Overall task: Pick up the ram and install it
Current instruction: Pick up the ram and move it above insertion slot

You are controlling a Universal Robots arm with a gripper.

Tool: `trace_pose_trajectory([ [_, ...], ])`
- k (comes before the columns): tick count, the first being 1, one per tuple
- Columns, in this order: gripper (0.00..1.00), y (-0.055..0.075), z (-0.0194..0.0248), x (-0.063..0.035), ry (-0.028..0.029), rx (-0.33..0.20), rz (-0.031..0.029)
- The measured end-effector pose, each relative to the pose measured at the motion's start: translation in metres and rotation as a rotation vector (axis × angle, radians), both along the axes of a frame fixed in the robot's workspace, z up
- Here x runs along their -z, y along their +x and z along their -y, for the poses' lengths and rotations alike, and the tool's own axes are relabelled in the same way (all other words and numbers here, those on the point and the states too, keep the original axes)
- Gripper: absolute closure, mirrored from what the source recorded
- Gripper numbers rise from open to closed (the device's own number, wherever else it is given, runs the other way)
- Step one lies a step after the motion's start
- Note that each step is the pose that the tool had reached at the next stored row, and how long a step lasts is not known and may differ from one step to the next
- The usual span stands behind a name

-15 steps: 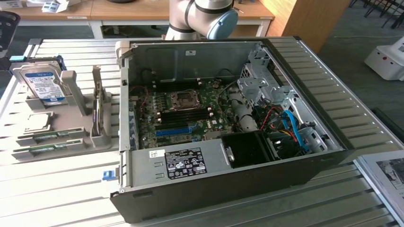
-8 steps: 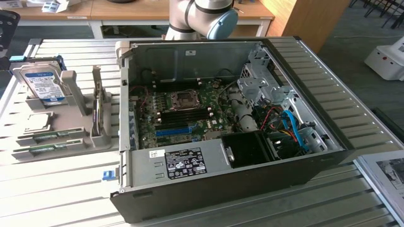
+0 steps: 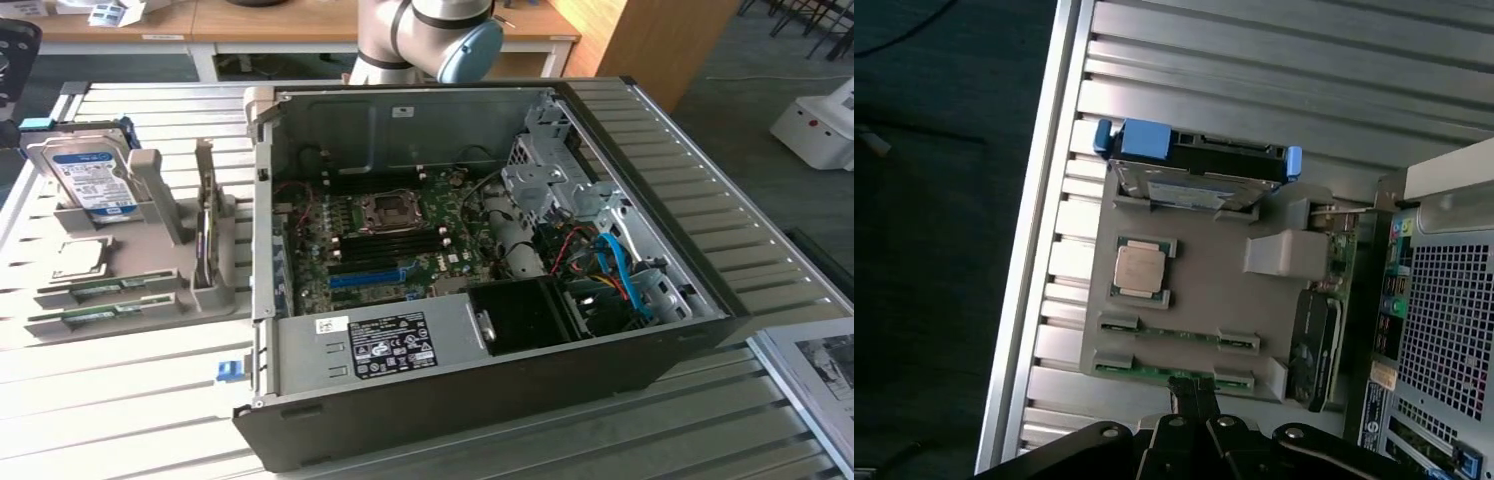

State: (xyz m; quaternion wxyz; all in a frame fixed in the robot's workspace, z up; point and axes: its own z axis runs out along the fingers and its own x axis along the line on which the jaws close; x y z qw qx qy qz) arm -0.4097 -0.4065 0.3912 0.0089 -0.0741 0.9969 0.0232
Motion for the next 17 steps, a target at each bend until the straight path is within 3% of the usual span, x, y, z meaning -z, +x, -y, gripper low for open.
trace_pose_trajectory([
  [17,0.90,0.0000,0.0000,0.0001,0.0000,-0.182,0.0000],
])
